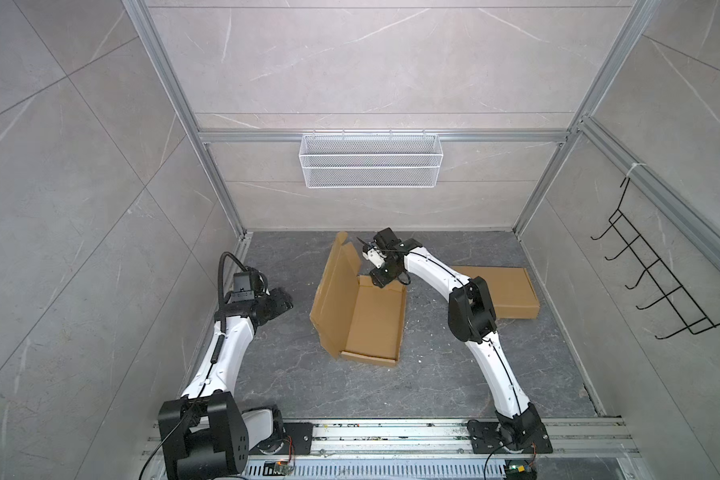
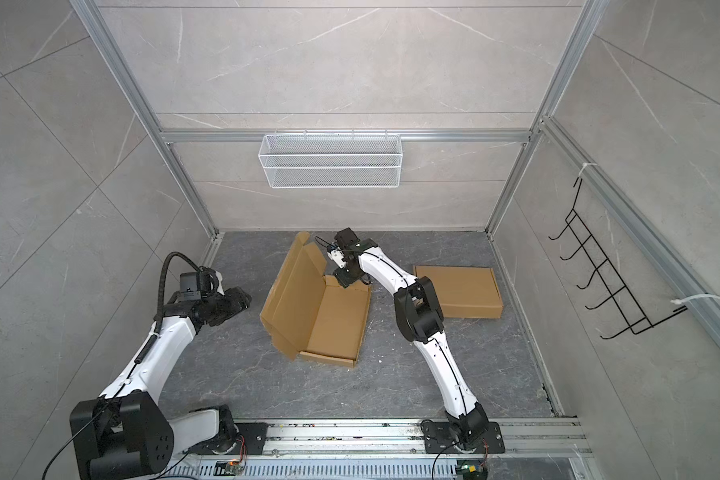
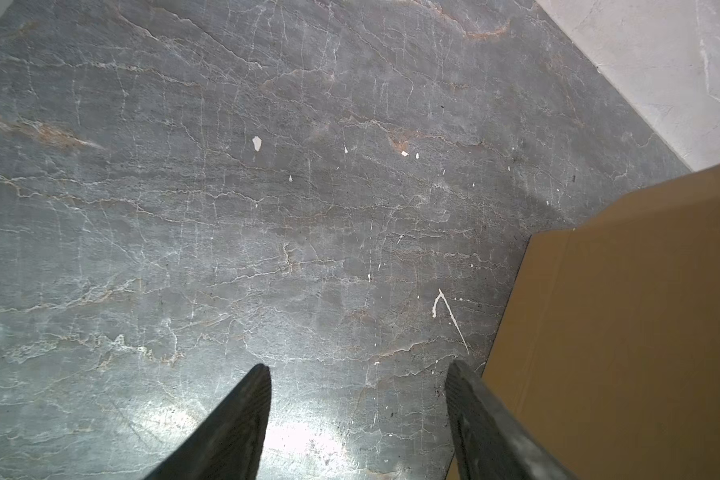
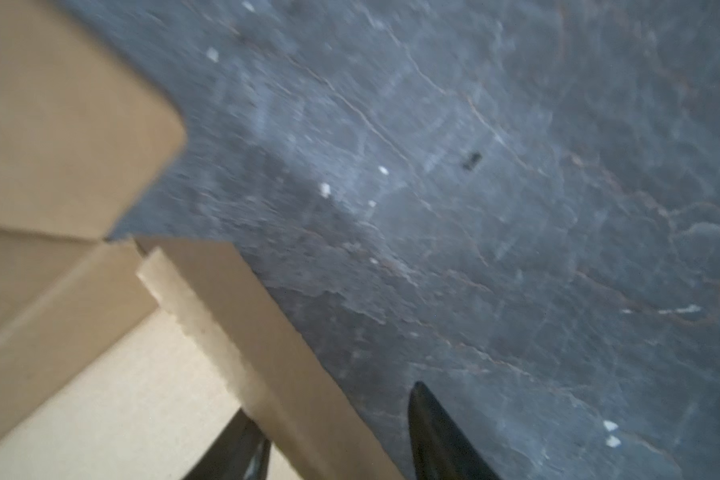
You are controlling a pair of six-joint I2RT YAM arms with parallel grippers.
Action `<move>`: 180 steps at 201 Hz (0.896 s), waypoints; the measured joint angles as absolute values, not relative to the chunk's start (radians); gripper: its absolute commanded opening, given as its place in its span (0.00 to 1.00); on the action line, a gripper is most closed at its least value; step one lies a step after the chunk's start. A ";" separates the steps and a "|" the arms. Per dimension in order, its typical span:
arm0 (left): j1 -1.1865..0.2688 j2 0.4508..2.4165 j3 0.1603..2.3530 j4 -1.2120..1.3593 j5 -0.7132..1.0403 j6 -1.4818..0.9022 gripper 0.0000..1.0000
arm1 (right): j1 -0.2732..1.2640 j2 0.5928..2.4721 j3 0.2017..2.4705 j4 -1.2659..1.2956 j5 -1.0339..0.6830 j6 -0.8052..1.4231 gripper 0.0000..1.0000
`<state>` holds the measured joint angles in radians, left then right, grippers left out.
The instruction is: Fold the paper box
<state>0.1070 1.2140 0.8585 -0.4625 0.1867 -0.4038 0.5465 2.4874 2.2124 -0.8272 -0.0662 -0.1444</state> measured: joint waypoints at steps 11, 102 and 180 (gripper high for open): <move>0.107 1.214 0.859 -0.463 0.187 -0.404 0.69 | 0.535 2.476 2.168 -0.811 -0.064 -0.110 0.37; 0.107 1.204 0.859 -0.461 0.192 -0.404 0.69 | 0.448 2.171 1.629 -0.609 -0.063 0.230 0.26; 0.107 1.203 0.859 -0.432 0.197 -0.406 0.69 | 0.450 2.036 1.404 -0.491 -0.063 0.424 0.48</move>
